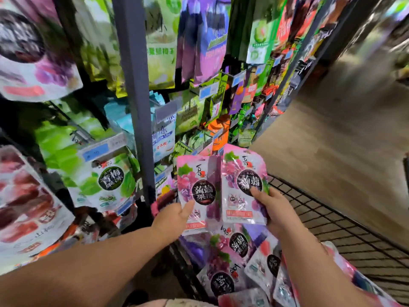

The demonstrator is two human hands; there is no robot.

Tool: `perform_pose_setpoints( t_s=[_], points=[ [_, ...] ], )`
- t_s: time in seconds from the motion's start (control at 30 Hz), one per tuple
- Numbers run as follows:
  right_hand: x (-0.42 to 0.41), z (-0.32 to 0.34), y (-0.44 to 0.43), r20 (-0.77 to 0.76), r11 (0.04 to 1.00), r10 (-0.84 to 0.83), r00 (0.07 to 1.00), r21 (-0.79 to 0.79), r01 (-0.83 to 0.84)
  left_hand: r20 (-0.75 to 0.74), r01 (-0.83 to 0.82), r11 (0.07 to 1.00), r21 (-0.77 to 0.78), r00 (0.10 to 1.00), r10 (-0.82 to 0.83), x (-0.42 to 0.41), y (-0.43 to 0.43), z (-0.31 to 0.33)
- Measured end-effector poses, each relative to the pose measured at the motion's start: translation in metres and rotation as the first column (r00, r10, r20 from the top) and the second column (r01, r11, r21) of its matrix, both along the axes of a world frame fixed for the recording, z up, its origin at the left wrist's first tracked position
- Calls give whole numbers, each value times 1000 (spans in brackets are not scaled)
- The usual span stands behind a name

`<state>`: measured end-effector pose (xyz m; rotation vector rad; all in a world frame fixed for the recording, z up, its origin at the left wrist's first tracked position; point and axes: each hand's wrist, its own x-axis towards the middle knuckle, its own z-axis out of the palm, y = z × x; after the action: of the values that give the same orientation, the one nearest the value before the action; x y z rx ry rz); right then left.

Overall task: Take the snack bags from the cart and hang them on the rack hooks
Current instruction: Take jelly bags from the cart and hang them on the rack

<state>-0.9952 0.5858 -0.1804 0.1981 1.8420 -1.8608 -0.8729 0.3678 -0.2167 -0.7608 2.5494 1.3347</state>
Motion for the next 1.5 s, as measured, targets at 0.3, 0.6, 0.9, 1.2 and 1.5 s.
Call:
perform_pose_setpoints(
  t_s=[0.3, 0.6, 0.9, 1.2, 1.5],
  points=[
    [31, 60, -74, -61, 917, 375, 925, -120, -380, -156, -79, 993, 90, 983, 92, 38, -42, 76],
    [37, 99, -140, -294, 905, 401, 867, -18, -425, -373, -333, 933, 135, 856, 359, 99, -102, 119],
    [54, 145, -195, -455, 838, 479, 750, -16, -545, -511, -324, 941, 99, 795, 328, 120, -160, 169],
    [63, 175, -214, -570, 843, 457, 683, 33, -536, -548, -345, 938, 27, 780, 303, 115, -176, 212],
    [63, 178, -222, -590, 858, 452, 669, 82, -508, -579, -417, 908, 48, 729, 366, 103, -181, 220]
  ],
)
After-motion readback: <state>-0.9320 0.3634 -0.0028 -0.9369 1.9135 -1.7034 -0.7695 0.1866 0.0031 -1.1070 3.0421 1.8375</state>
